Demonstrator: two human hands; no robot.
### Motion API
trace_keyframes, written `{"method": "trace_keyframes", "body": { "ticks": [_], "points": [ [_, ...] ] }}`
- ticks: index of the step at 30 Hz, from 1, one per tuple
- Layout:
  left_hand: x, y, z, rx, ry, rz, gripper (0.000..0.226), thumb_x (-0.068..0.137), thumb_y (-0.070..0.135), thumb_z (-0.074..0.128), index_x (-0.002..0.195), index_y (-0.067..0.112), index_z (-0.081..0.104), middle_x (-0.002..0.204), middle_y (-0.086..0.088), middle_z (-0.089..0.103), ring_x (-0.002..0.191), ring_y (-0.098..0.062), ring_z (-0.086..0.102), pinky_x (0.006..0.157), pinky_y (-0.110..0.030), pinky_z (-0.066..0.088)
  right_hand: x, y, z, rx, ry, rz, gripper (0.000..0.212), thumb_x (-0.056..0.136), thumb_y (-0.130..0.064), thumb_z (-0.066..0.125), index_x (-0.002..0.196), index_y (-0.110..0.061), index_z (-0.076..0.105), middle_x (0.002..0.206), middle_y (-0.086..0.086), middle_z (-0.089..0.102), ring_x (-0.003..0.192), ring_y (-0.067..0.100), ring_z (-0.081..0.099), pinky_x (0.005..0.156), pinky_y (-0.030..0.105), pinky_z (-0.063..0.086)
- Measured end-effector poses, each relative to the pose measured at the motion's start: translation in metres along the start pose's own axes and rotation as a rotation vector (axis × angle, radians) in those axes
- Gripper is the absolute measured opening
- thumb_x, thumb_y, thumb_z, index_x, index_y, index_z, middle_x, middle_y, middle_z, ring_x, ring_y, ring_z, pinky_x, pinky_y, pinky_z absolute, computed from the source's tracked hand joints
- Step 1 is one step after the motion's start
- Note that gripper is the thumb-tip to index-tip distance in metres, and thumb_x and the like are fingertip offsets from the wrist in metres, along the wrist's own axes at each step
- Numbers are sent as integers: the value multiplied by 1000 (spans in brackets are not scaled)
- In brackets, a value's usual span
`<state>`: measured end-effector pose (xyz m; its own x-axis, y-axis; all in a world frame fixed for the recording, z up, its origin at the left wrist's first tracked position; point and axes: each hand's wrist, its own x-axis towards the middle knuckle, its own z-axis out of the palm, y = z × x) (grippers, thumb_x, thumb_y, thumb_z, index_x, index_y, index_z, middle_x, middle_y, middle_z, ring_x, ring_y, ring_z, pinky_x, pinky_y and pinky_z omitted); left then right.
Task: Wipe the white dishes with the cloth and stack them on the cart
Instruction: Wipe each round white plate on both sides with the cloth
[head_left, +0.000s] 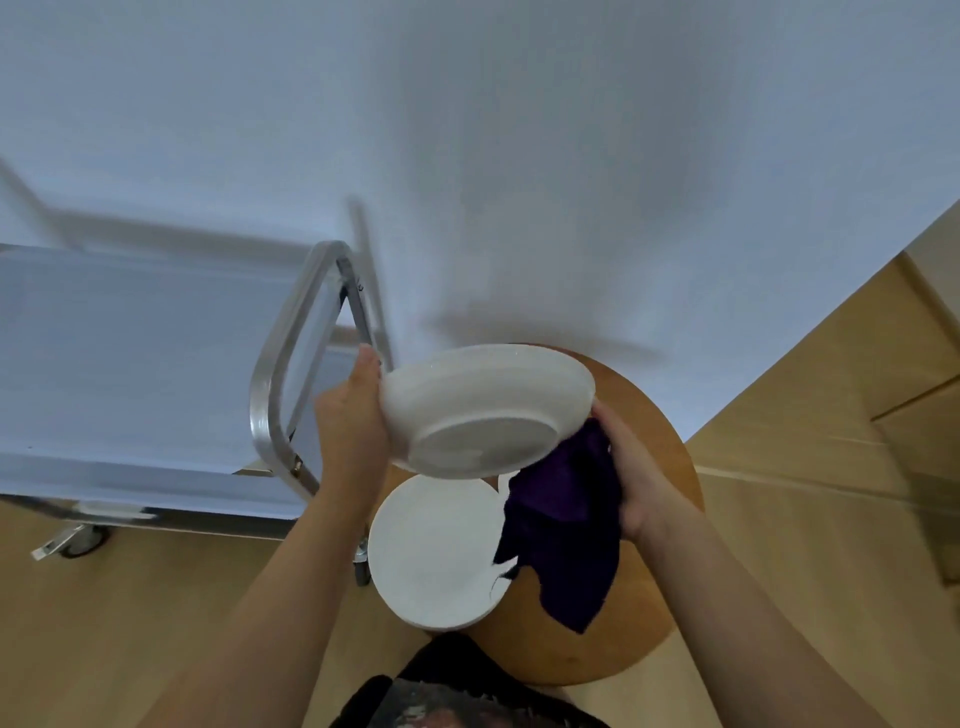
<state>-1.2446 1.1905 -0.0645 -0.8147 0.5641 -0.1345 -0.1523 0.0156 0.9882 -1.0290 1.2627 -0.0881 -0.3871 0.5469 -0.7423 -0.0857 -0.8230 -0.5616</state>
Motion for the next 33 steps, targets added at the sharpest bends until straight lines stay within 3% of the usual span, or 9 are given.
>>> {"method": "trace_keyframes", "body": {
  "ticks": [4,7,9,12,14,18,22,25,33],
  "points": [
    [-7,-18,-13,115,-107,166,54,95,10,50,43,22,40,33,15,38,34,1,40,40,-5,29,8,9,-5,10,62,110,34,55,-24,73,83,-5,70,73,13,67,62,29,66,65,36,56],
    [-11,-23,-22,144,-231,230,25,79,12,44,56,18,36,48,16,43,48,2,40,50,-9,33,11,20,-8,-52,143,194,43,58,-12,67,99,0,65,87,19,69,81,36,64,78,45,54],
    [-4,-30,-24,154,-261,106,8,70,16,41,75,20,46,81,9,52,78,-4,49,70,-19,42,15,30,-7,-83,164,178,42,62,-8,66,104,-2,62,89,20,70,88,37,63,76,44,55],
    [12,-58,-35,314,-282,-239,38,83,15,43,121,14,44,123,-9,46,109,-22,47,92,-41,46,26,41,-8,-160,205,93,28,68,-3,64,96,-5,61,82,17,69,82,34,62,64,39,54],
    [15,-80,-50,559,-340,-337,31,93,13,38,120,3,47,117,-18,50,95,-21,50,78,-34,46,37,46,-9,-274,254,-12,21,70,0,62,90,-6,62,83,16,66,80,33,62,67,40,53],
    [9,-127,-79,896,-373,-309,17,99,16,42,106,9,57,95,-1,56,88,-17,55,67,-21,40,59,59,-4,-655,263,-160,16,70,1,61,78,-13,61,62,-1,65,64,20,63,53,29,50],
    [17,-159,-92,1199,-476,-309,19,98,23,45,97,12,60,89,0,58,74,-12,55,58,-16,37,91,77,-5,-965,343,-133,14,74,-4,61,84,-13,57,79,6,62,74,21,60,62,31,50],
    [25,-178,-92,1321,-528,-325,21,99,27,41,94,14,57,86,1,55,63,-5,47,48,-14,28,113,88,-5,-1181,404,-100,14,78,-12,61,85,-18,51,78,2,58,71,14,55,58,26,44],
    [33,-201,-100,1433,-601,-323,26,99,26,41,106,8,58,99,-9,63,79,-17,54,69,-27,45,139,114,-9,-1188,415,10,19,80,-22,62,93,-19,49,81,-1,56,72,13,55,63,26,46]
  ]
}}
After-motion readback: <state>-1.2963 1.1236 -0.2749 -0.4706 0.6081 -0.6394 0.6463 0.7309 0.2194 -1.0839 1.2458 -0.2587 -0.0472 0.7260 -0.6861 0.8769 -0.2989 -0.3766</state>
